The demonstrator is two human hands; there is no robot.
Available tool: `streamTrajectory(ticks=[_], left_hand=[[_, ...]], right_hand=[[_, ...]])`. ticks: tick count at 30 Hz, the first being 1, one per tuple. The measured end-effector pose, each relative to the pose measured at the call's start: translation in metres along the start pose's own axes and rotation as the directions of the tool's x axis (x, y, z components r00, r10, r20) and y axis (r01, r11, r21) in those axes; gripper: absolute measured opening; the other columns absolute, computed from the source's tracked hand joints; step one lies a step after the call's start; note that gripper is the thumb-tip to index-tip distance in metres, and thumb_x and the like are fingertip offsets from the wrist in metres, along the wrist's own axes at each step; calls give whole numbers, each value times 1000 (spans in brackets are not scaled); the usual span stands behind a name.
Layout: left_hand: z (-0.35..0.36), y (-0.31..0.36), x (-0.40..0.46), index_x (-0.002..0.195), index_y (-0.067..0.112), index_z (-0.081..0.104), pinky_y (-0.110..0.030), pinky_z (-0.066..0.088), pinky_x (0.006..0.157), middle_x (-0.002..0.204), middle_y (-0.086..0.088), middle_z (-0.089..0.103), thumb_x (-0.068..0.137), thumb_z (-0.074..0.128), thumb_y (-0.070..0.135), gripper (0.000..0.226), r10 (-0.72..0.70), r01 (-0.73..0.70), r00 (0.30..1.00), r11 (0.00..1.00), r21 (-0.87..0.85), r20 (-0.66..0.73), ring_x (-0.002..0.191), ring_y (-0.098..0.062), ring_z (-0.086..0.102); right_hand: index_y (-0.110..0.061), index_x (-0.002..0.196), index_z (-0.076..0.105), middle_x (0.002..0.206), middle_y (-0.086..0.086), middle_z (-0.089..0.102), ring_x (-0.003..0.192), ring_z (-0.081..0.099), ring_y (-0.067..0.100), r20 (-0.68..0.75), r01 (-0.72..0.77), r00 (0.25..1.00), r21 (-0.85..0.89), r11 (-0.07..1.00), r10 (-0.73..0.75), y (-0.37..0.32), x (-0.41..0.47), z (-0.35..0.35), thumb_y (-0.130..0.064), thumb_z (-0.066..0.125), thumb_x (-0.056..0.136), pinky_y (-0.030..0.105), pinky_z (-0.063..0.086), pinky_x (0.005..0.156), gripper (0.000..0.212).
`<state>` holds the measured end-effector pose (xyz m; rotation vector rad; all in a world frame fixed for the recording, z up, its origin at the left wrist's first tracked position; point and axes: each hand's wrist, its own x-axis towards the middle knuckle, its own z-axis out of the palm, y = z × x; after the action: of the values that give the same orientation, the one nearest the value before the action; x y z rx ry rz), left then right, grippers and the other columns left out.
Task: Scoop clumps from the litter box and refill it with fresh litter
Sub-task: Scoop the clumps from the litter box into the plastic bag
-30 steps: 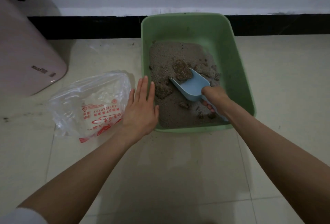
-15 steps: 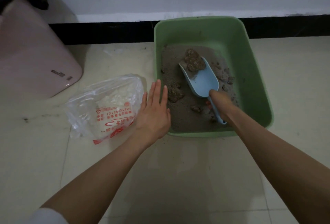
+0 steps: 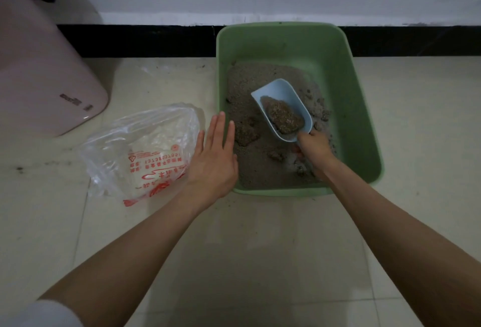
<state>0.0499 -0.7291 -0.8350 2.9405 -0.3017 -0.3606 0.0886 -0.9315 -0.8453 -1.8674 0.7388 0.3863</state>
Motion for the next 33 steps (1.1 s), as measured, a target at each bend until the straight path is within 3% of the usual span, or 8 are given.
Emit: streamTrajectory(ticks=[4,8,12,16,20,27,33], left_hand=[[1,-1,0,147,11,-11,-41,-6,118,153,-9,-26,97,27,27,66,7,-7,1000,1000,-15,-3,141,-21,-24],[2,-1,0,148,10,-11,-41,-6,117,153,-9,-26,97,26,27,65,7,-7,1000,1000,-10,-7,141,-21,-24],[1,0,0,148,10,-10,-41,-7,117,153,-10,-25,97,27,27,65,5,-5,1000,1000,-11,-10,141,-22,-24],[-1,3,-3,146,6,-16,-41,-10,117,153,-11,-25,97,25,28,67,-37,37,999,999,7,-16,142,-22,-23],[-1,4,-5,143,2,-20,-40,-10,117,153,-14,-24,97,24,28,69,-64,63,997,998,-20,-32,142,-23,-20],[1,4,-4,145,3,-17,-38,-7,118,154,-14,-22,96,29,30,72,-53,50,998,997,-53,-45,143,-23,-19],[2,3,-4,146,4,-13,-39,-6,117,155,-14,-19,95,33,29,73,-46,41,996,997,-69,-74,144,-23,-16]], right_hand=[[-7,62,54,59,9,52,52,46,21,9,-24,1000,-225,974,27,-12,-1,-20,-9,45,84,28,36,52,23],[-11,63,52,61,3,51,56,48,16,36,59,998,-505,861,-47,-34,-1,-36,-19,46,89,28,40,65,28],[-11,62,52,76,10,59,71,54,25,86,128,992,-525,841,-98,-49,-1,-37,-21,46,89,30,41,67,30],[-5,88,63,80,11,57,71,54,23,166,229,973,-602,765,-160,-69,5,-23,-25,45,92,34,47,69,27],[-9,74,53,67,4,51,59,49,17,215,296,955,-713,635,-204,-89,12,-9,-29,44,94,30,44,62,30],[-9,87,59,64,0,48,72,53,23,261,379,912,-829,410,-317,-112,9,-3,-35,45,93,31,41,66,29],[-10,80,55,67,2,49,73,52,23,303,408,872,-884,229,-385,-126,-3,2,-38,46,92,29,39,69,31]])
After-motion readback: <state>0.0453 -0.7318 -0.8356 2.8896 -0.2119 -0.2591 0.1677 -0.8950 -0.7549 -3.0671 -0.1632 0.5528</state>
